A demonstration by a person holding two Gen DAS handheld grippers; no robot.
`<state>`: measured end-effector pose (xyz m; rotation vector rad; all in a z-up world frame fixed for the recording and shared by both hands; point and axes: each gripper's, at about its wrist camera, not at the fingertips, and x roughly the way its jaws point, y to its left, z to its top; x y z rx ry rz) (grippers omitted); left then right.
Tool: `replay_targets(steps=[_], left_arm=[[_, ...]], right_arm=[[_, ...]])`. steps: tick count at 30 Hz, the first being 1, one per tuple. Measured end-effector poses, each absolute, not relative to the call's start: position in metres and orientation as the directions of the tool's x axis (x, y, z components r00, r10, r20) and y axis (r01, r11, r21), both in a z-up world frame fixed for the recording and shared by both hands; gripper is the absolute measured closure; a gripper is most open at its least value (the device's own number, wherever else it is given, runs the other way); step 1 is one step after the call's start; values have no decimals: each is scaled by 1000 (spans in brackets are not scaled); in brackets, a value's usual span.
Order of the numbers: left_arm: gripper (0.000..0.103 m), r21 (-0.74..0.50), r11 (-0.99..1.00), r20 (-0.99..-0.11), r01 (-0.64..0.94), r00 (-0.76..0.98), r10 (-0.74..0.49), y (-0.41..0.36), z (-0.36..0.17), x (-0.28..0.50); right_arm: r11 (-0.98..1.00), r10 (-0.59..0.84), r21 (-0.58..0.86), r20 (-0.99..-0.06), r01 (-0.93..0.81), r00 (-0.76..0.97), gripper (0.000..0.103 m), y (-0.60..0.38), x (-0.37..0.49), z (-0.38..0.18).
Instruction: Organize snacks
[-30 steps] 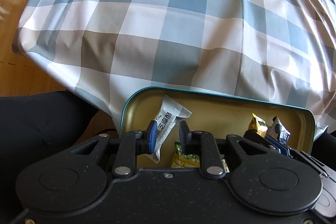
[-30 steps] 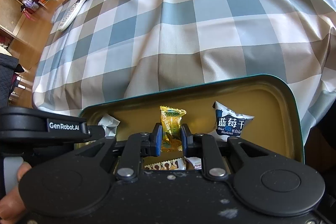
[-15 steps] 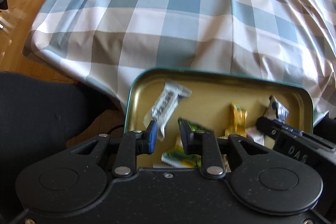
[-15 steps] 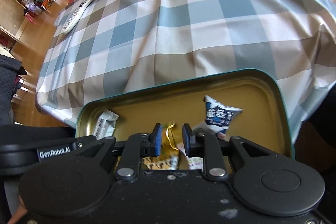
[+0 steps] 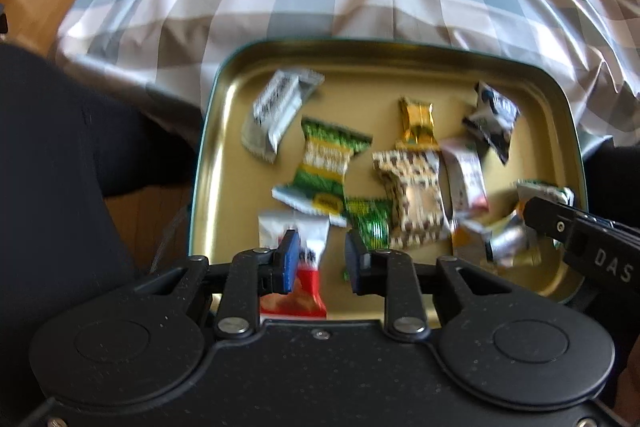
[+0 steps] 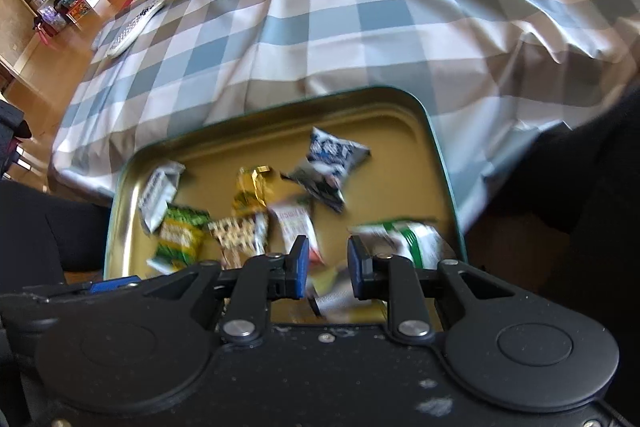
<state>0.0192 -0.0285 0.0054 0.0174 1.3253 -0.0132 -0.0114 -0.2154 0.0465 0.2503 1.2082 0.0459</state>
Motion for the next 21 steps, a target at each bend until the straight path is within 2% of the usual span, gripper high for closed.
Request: replay_targets(steps=[8,9,14,21], left_arm=[[67,62,998,-939,24,340,50,-22,5,-10],[67,55,998,-939,25,342,43,-21,4,-12],[67,9,999,-940,45,341,-7,-14,0,-19],[67,-5,999,-928,44,371,-22,-14,1,-20]], right_arm=[[979,144,190,-900,71,412,77,-215,-45,47],[979,147,193,-896,67,420,73,-216,-49,49],[982,147,184,-900,52,410,69,-210,-62,47],[990,116,138,-889,16,442,68,-200,-71,43]])
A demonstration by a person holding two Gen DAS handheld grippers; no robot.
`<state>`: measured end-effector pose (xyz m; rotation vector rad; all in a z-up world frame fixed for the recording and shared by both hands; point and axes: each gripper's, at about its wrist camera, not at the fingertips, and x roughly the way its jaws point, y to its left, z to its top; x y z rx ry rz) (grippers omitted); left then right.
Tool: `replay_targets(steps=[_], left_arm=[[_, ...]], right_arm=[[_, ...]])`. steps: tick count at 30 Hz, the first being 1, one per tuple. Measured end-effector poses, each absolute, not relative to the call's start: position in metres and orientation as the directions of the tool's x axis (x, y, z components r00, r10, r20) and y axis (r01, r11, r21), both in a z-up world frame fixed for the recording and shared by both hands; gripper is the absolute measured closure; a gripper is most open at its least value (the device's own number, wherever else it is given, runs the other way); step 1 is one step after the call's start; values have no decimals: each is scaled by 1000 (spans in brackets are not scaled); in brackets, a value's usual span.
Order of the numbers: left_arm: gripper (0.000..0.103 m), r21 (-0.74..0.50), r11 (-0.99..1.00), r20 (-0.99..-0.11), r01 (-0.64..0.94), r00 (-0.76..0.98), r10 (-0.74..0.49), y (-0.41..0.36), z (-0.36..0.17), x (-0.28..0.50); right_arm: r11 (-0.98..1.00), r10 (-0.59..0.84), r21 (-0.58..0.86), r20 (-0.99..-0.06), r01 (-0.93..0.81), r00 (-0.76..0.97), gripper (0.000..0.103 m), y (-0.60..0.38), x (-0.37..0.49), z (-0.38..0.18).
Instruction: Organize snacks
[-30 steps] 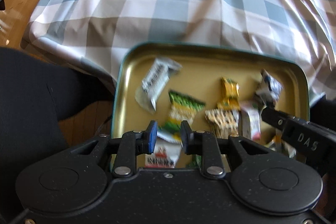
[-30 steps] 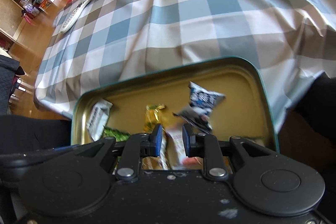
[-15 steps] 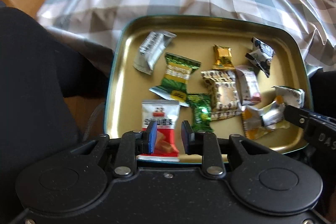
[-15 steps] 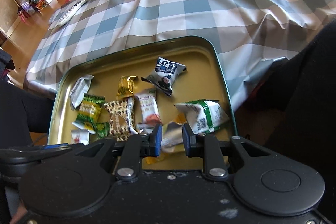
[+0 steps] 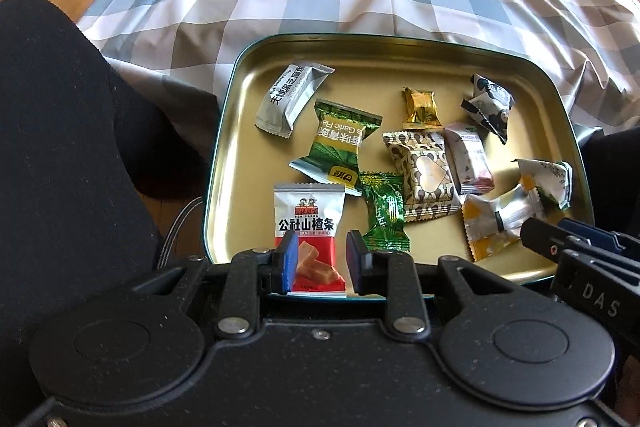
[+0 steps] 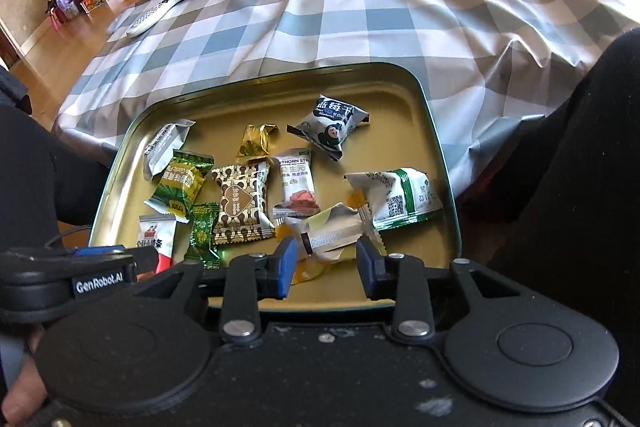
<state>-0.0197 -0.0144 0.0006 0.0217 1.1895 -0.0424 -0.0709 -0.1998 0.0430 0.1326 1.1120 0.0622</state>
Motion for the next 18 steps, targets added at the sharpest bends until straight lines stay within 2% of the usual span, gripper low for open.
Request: replay_targets(steps=[18], left_arm=[[67,17,998,-933,59,361,-5,-19,-6,-17]], right_arm=[[989,133,149,-893,4,429,65,-198,-66,36]])
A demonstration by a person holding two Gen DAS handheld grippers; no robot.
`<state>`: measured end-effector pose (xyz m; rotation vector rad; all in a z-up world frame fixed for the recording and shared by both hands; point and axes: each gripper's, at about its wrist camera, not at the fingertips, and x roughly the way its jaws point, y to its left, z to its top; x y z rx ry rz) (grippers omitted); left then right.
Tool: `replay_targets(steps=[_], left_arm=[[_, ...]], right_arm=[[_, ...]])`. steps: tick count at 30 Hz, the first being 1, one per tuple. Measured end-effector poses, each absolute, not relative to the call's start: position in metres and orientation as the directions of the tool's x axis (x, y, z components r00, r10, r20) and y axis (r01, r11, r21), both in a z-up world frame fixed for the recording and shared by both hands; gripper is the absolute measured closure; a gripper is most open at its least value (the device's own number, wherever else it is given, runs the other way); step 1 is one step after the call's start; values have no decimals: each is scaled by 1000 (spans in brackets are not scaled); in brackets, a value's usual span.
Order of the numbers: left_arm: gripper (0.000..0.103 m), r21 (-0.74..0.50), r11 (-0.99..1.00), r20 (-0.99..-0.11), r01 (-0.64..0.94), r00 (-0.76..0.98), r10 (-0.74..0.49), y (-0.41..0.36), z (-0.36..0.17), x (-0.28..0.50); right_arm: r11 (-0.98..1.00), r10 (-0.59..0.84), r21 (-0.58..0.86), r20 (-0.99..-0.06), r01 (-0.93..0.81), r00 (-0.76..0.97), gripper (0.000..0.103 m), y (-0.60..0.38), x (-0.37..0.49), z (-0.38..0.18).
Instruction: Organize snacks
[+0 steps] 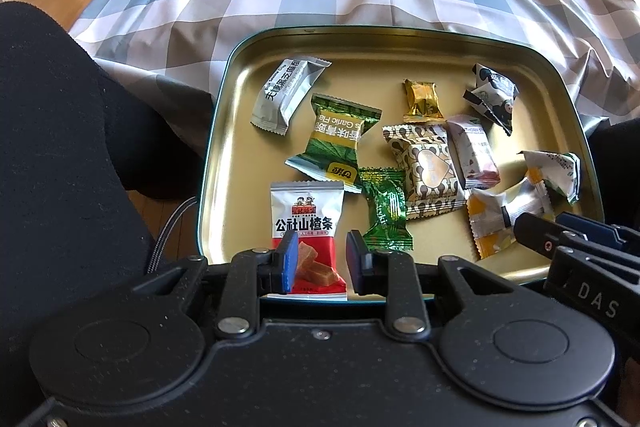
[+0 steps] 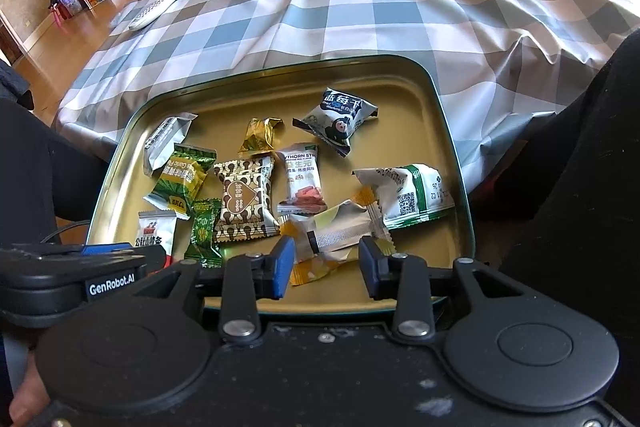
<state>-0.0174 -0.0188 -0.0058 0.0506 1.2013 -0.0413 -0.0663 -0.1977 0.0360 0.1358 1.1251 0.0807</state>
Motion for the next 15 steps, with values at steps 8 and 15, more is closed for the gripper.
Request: replay_targets(steps=[8,15], left_arm=[[67,8,998,-936,63,351,-15,-19,-7,-17],[67,2,998,-937,63,349,-20,-20,-7,-17]], right_arm=[[988,135,153,-895,7,426,65,-197,-66,35],[988,137,153,-895,4,424,65,-197,-65,35]])
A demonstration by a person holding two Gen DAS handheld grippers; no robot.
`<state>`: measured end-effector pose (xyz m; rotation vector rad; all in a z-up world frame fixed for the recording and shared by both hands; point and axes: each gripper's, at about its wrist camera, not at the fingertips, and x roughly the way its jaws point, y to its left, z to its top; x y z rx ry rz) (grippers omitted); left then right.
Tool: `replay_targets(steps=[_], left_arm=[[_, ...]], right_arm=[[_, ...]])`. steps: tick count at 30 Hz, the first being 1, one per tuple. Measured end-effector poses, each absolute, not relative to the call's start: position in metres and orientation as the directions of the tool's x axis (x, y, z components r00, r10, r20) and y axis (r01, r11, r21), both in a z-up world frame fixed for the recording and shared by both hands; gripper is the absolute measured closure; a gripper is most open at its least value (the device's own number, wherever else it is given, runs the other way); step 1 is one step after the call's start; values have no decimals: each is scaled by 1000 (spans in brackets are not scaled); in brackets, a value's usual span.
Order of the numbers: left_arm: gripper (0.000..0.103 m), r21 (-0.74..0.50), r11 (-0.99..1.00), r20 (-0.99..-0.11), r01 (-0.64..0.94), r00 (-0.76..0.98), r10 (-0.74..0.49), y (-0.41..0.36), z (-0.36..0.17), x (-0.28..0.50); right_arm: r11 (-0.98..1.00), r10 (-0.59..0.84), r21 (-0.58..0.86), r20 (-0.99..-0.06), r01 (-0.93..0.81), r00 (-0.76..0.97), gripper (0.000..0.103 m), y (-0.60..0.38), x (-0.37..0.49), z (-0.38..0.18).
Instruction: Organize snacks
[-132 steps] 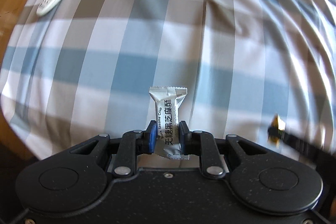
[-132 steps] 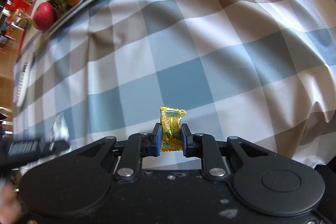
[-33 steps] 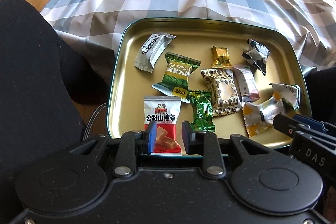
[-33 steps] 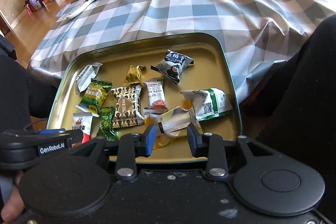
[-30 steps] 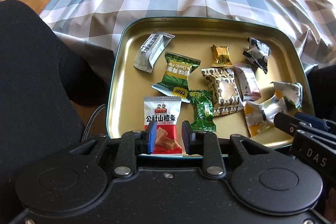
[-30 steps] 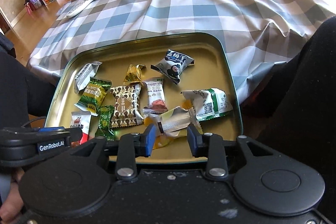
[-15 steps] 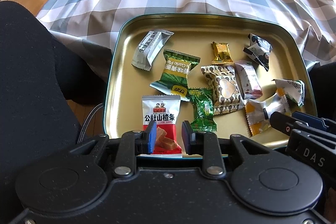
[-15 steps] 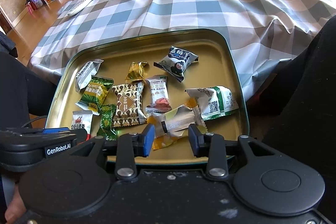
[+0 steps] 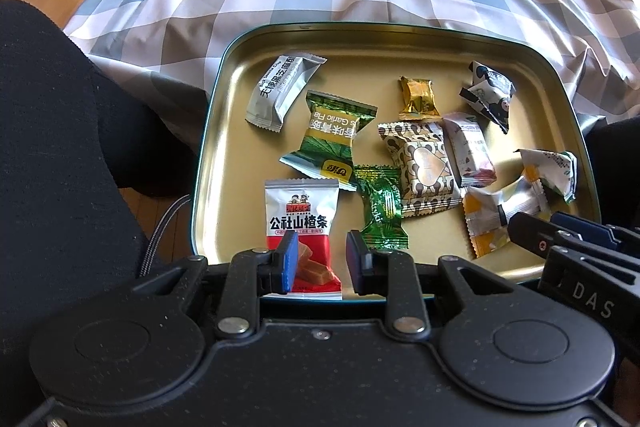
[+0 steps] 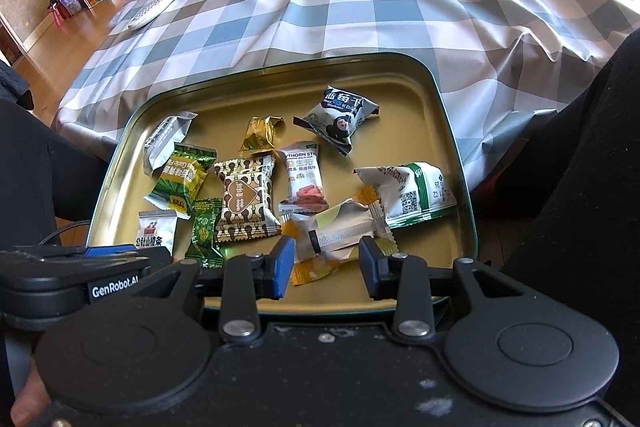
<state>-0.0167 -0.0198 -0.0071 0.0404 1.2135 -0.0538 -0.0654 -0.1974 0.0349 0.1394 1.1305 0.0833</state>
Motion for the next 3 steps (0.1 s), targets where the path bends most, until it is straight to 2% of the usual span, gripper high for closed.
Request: replay_targets(steps=[3], left_arm=[[67,1,998,-939,64,344,-21,-21,-7,-16]], right_arm=[[988,136,153,-895,5,424,65,-197,-65,35]])
